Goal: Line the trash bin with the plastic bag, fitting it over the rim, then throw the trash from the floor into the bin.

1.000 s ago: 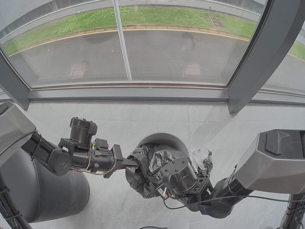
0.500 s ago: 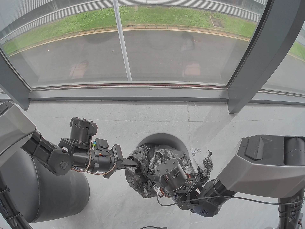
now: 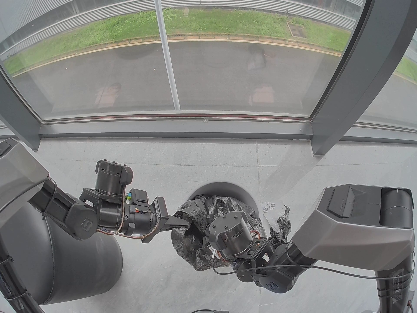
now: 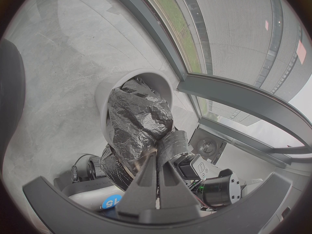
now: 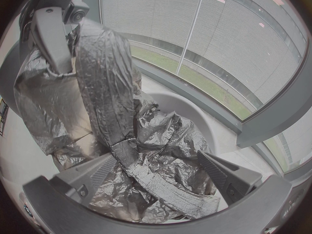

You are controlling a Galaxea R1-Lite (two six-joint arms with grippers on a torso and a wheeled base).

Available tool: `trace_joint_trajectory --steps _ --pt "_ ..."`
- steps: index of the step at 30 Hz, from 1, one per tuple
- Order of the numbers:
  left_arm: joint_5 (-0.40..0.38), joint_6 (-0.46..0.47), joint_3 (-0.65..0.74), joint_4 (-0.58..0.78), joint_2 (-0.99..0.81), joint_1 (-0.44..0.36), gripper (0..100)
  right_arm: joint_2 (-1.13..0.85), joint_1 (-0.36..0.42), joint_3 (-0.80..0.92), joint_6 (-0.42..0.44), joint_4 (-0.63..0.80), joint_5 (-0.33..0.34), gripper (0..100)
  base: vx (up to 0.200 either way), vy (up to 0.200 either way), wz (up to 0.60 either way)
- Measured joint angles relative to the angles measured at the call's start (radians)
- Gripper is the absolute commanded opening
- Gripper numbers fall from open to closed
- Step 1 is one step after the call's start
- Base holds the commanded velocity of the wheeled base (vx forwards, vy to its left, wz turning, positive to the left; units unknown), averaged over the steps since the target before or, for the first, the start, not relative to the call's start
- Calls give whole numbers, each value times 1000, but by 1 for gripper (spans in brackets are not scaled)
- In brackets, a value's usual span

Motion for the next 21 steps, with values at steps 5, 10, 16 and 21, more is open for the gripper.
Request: trace_joint_trajectory --steps 5,10,16,21 --pt "0 0 -2 0 1 0 0 0 0 7 -43 -70 -27 100 0 0 0" --pt "0 0 -3 0 2 0 0 -8 2 17 -70 -84 -47 100 0 0 0" --pt "0 0 -3 0 3 -1 0 -39 -19 28 -81 -84 -49 100 0 0 0" --pt "0 0 -4 0 3 -1 0 -86 -57 44 -97 -83 -49 100 0 0 0"
